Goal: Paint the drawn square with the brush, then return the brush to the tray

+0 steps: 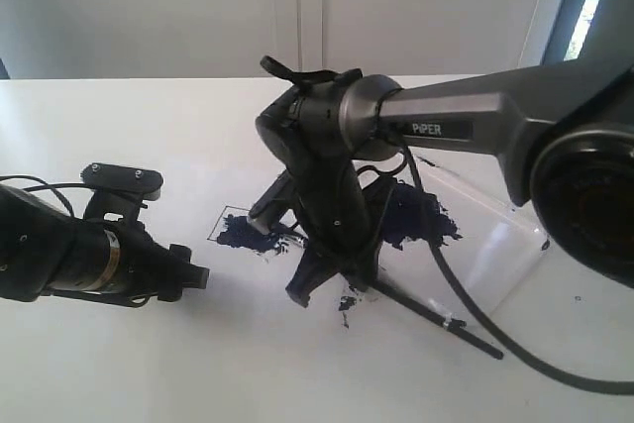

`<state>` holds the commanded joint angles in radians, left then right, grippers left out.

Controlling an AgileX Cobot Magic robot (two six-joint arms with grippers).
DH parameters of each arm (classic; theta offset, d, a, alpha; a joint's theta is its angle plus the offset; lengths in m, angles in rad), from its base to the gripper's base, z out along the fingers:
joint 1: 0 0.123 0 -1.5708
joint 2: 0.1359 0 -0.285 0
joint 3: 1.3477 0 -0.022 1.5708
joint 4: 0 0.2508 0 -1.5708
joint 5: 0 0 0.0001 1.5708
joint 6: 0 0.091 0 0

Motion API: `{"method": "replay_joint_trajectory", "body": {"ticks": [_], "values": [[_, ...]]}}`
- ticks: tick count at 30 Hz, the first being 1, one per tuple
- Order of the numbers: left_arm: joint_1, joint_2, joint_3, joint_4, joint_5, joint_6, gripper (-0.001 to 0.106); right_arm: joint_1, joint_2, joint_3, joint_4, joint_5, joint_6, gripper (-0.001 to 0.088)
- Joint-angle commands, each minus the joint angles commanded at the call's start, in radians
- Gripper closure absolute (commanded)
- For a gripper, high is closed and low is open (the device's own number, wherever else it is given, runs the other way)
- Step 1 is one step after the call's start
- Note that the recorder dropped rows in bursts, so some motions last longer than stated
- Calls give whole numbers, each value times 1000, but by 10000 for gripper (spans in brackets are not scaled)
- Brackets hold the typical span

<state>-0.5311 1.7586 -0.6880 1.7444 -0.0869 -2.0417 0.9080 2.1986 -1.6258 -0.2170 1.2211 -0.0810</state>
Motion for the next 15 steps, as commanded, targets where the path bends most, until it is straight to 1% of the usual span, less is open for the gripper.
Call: {"method": "replay_joint_trajectory", "body": {"ticks": [3, 7, 9, 11, 15], "values": [[0, 0, 0, 0, 0, -2, 317, 39, 0, 0, -32, 0, -4, 868], [0, 0, 0, 0, -9, -2, 317, 30, 0, 0, -136, 0, 36, 868], [0, 0, 0, 0, -9, -2, 317, 22, 0, 0, -146, 0, 36, 868], [0, 0, 0, 0, -9, -2, 317, 12, 0, 0, -182, 0, 36, 868], [0, 0, 0, 0, -10, -2, 317, 4, 0, 0, -185, 0, 36, 868]]}}
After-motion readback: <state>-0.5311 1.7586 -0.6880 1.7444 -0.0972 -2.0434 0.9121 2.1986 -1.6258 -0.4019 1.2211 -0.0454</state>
